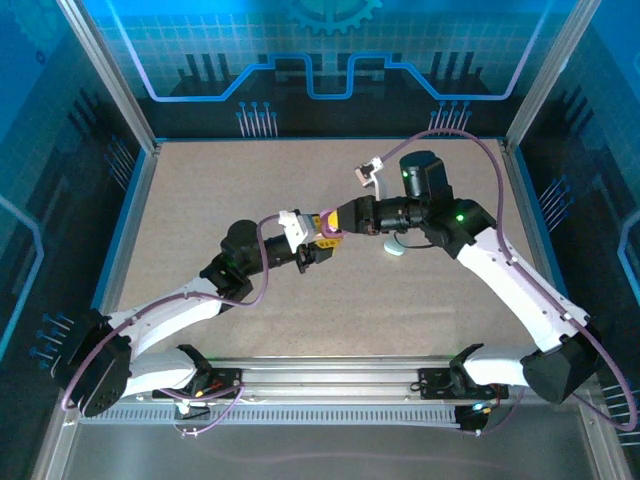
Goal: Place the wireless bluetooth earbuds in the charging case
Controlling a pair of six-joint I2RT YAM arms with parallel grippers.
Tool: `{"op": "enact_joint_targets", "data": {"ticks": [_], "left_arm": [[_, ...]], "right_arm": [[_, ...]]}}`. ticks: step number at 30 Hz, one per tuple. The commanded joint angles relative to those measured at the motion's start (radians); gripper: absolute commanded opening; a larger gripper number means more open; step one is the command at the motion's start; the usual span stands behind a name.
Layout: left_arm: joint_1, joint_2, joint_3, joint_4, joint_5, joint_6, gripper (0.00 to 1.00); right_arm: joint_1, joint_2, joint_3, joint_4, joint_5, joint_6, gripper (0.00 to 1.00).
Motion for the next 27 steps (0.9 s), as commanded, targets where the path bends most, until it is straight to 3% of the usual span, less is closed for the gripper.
{"op": "enact_joint_targets", "data": {"ticks": [1, 27], "left_arm": [[-0.009, 0.007, 0.003, 0.027, -0.014, 0.017, 0.32], [-0.012, 0.007, -0.004, 0.073, -0.029, -0.015, 0.32]], "right_arm": [[0.022, 0.011, 0.042, -0.035, 0.078, -0.034, 0.22], [0.087, 0.077, 0.096, -0.181, 0.220, -0.097, 0.25]]}}
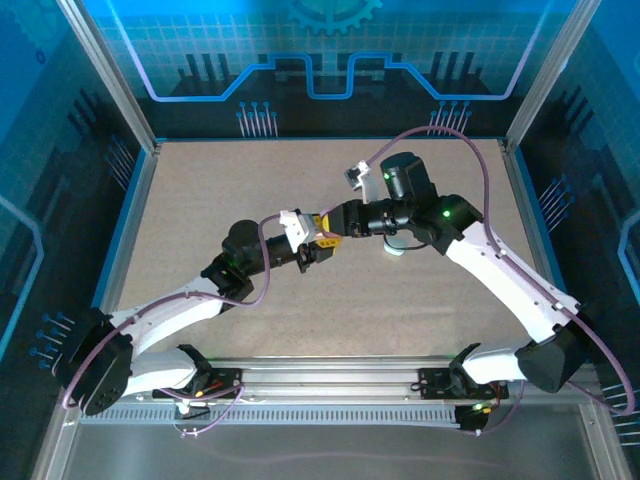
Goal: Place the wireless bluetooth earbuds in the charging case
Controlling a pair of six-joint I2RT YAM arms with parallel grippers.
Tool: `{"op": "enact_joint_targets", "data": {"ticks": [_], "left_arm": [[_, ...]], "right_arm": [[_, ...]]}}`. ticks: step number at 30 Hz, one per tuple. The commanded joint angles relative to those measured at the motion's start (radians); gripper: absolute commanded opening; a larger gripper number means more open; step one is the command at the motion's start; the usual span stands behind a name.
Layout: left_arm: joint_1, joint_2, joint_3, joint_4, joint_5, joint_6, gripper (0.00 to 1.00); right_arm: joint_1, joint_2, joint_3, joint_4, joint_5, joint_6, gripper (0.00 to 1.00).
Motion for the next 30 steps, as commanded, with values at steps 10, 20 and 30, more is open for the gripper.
{"op": "enact_joint_targets", "data": {"ticks": [10, 20, 30], "left_arm": [[-0.010, -0.007, -0.006, 0.069, -0.013, -0.015, 0.32], [-0.009, -0.006, -0.006, 0.066, -0.012, -0.014, 0.32], [-0.011, -0.007, -0.005, 0.063, -0.013, -0.012, 0.32]], "right_arm": [[0.020, 0.017, 0.046, -0.093, 0.068, -0.039, 0.29], [0.020, 0.001, 0.049, -0.080, 0.071, -0.036, 0.32], [0.020, -0.031, 0.038, -0.045, 0.080, -0.032, 0.36]]}}
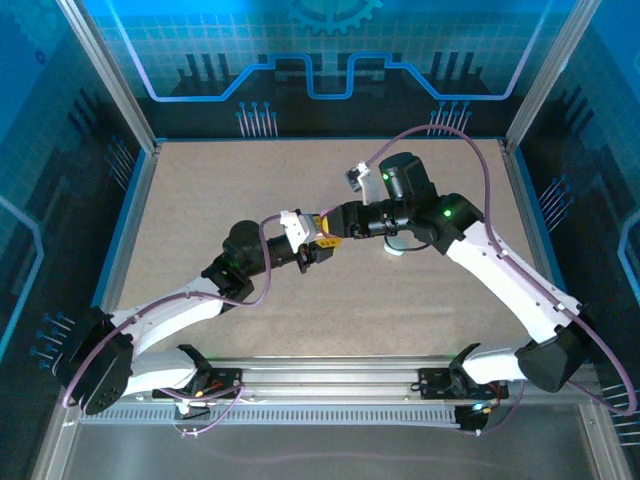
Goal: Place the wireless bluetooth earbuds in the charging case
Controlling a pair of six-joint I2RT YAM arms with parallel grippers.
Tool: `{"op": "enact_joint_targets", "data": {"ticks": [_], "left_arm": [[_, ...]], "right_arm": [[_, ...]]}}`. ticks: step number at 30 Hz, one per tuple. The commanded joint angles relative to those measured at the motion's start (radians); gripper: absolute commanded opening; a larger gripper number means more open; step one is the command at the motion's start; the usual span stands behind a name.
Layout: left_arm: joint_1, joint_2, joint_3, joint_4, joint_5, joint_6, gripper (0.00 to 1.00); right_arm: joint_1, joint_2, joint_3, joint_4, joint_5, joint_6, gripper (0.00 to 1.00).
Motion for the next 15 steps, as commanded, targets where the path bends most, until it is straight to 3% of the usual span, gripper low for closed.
{"op": "enact_joint_targets", "data": {"ticks": [1, 15], "left_arm": [[-0.007, -0.008, -0.002, 0.060, -0.001, -0.010, 0.32], [-0.006, -0.016, 0.001, 0.048, -0.003, -0.002, 0.32]], "right_arm": [[0.011, -0.031, 0.011, 0.008, 0.039, -0.010, 0.36], [0.010, -0.055, 0.003, 0.041, 0.041, -0.005, 0.39]]}}
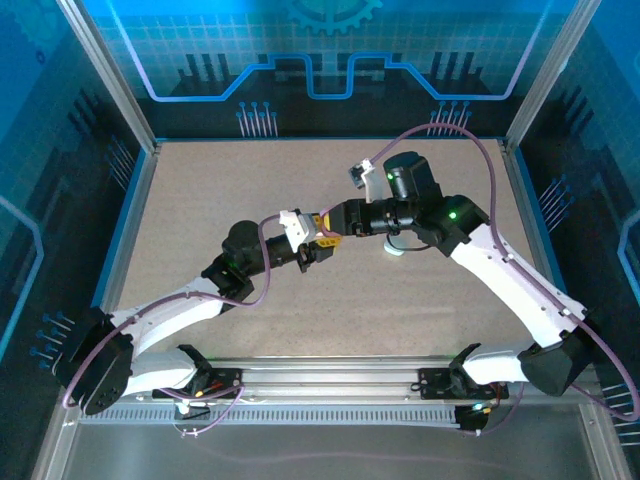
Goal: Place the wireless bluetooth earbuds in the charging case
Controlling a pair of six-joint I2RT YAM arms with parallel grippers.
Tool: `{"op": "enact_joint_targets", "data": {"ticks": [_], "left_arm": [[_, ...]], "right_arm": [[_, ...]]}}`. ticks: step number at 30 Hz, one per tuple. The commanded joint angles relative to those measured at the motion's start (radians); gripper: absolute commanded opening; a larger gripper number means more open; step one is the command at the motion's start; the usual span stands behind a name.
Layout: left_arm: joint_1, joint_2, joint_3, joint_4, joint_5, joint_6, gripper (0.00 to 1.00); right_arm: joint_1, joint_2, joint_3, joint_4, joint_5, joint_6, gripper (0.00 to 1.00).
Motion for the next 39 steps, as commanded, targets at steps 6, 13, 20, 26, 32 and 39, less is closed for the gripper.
{"op": "enact_joint_targets", "data": {"ticks": [6, 13, 20, 26, 32, 39], "left_arm": [[-0.007, -0.013, 0.001, 0.034, -0.003, -0.001, 0.32], [-0.006, -0.018, 0.001, 0.037, -0.002, -0.006, 0.32], [-0.006, -0.018, 0.014, 0.036, 0.019, -0.011, 0.32], [-0.006, -0.002, 0.030, 0.039, 0.058, -0.025, 0.32], [-0.021, 0.019, 0.050, 0.033, 0.120, -0.027, 0.32], [-0.049, 0.045, 0.080, 0.006, 0.158, -0.020, 0.32]], "right_arm": [[0.008, -0.082, -0.022, 0.067, 0.014, -0.023, 0.40], [0.003, -0.206, -0.110, 0.150, 0.106, -0.066, 0.44], [-0.062, -0.373, -0.238, 0.161, 0.362, 0.001, 0.50], [-0.236, -0.465, -0.358, 0.144, 0.355, 0.180, 0.55], [-0.384, -0.440, -0.410, 0.190, 0.128, 0.271, 0.59], [-0.395, -0.270, -0.293, 0.157, -0.117, 0.243, 0.61]]}}
